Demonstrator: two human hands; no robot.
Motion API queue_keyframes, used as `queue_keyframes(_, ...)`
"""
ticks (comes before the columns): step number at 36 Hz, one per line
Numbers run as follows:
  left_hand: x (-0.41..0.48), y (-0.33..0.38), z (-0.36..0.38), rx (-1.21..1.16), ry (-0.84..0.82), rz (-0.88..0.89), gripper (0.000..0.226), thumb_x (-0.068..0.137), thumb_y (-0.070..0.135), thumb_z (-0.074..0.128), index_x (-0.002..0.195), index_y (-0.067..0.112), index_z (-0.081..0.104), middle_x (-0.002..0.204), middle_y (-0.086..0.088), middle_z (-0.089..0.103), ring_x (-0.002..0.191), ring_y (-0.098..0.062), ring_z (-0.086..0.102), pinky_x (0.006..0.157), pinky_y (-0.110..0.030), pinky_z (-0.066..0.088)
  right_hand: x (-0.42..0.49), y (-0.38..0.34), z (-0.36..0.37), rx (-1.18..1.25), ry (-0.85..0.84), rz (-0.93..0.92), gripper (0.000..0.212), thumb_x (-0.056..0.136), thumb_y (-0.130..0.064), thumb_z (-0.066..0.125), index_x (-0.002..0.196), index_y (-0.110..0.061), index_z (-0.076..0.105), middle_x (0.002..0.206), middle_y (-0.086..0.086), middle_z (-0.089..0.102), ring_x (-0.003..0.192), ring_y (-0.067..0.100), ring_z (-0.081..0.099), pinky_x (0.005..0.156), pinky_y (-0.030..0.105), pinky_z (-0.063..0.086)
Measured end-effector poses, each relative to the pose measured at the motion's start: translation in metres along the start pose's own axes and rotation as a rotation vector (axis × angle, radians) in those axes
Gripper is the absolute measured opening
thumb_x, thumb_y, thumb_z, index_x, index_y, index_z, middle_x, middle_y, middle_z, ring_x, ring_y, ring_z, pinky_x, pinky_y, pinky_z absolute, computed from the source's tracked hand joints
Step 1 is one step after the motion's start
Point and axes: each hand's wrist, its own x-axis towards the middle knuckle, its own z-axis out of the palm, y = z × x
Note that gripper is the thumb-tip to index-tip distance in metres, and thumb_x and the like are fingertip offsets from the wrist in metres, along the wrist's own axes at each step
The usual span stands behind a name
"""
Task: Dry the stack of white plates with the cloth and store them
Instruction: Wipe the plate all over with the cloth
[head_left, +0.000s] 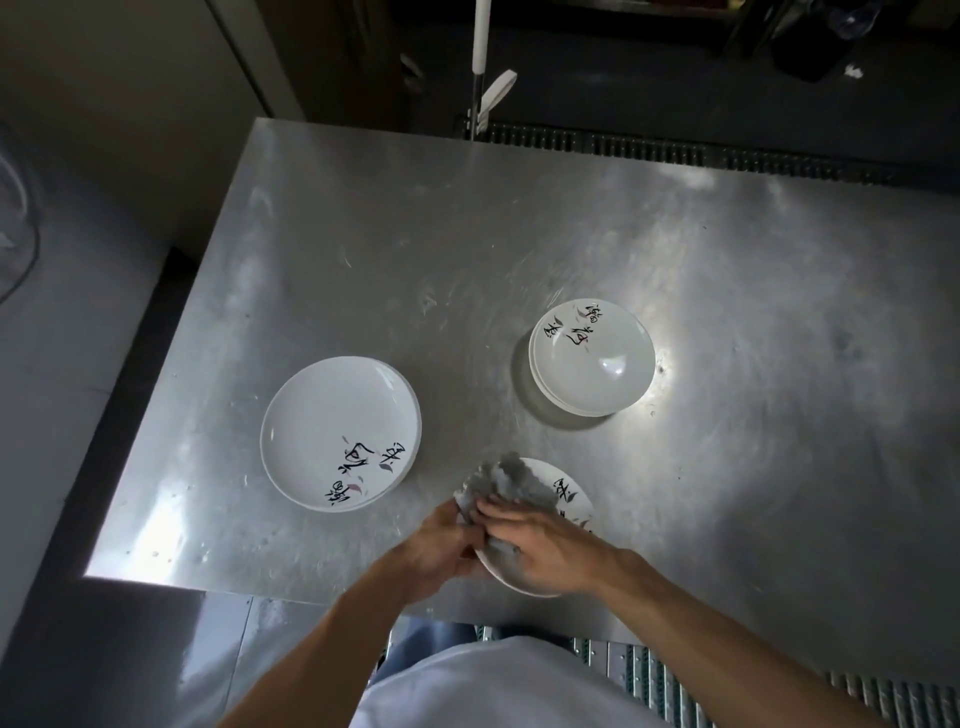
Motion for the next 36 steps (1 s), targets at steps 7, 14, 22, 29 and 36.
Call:
queue_keyframes(7, 0.004, -0.006, 0.008, -0.19, 0.142, 0.054, 0.069, 0.072, -0.005, 0.057, 0.131, 0.031, 0.06, 0.113, -0.009, 0.069, 0.09, -0.03, 0.068, 0.085, -0.057, 0.059, 0.005, 0.027, -0.008, -0.243, 0.062, 0.453, 0.07, 0.098, -0.003, 0.039, 0.161, -0.018, 0.012, 0.169, 0.004, 0.002, 0.156, 0.023, 0.005, 0.126, 0.04, 0.007)
queue_keyframes(14, 0.004, -0.005, 0.025, -0.274, 0.193, 0.049, 0.036, 0.082, 0.008, 0.066, 0.113, 0.016, 0.049, 0.109, -0.013, 0.065, 0.091, -0.028, 0.069, 0.079, -0.048, 0.062, -0.001, 0.019, -0.007, -0.083, 0.108, 0.635, 0.067, 0.095, -0.015, 0.044, 0.158, -0.027, 0.024, 0.167, -0.004, 0.012, 0.149, 0.03, 0.008, 0.122, 0.037, 0.019)
queue_keyframes(22, -0.001, 0.006, 0.014, -0.117, 0.103, 0.038, 0.055, 0.091, -0.008, 0.049, 0.136, 0.023, 0.052, 0.119, -0.022, 0.068, 0.1, -0.038, 0.07, 0.09, -0.052, 0.06, 0.004, 0.017, -0.009, 0.024, 0.063, 0.286, 0.06, 0.099, -0.011, 0.043, 0.157, -0.016, 0.03, 0.166, -0.001, 0.016, 0.153, 0.011, 0.009, 0.125, 0.025, 0.003)
queue_keyframes(29, -0.001, 0.013, 0.014, -0.075, 0.068, 0.054, 0.065, 0.089, -0.016, 0.046, 0.143, 0.02, 0.051, 0.128, -0.02, 0.067, 0.116, -0.04, 0.066, 0.096, -0.055, 0.057, 0.013, 0.012, 0.001, -0.022, -0.001, 0.212, 0.059, 0.102, -0.023, 0.05, 0.157, -0.016, 0.03, 0.166, 0.001, 0.022, 0.154, 0.02, 0.016, 0.126, 0.042, 0.013)
queue_keyframes(36, -0.003, 0.011, 0.017, -0.067, 0.048, 0.042, 0.068, 0.088, -0.016, 0.045, 0.144, 0.022, 0.05, 0.133, -0.022, 0.064, 0.119, -0.044, 0.063, 0.1, -0.061, 0.053, 0.019, 0.013, -0.002, 0.05, 0.1, 0.358, 0.065, 0.096, -0.008, 0.052, 0.157, -0.018, 0.03, 0.166, 0.003, 0.019, 0.154, 0.02, 0.016, 0.125, 0.039, 0.014)
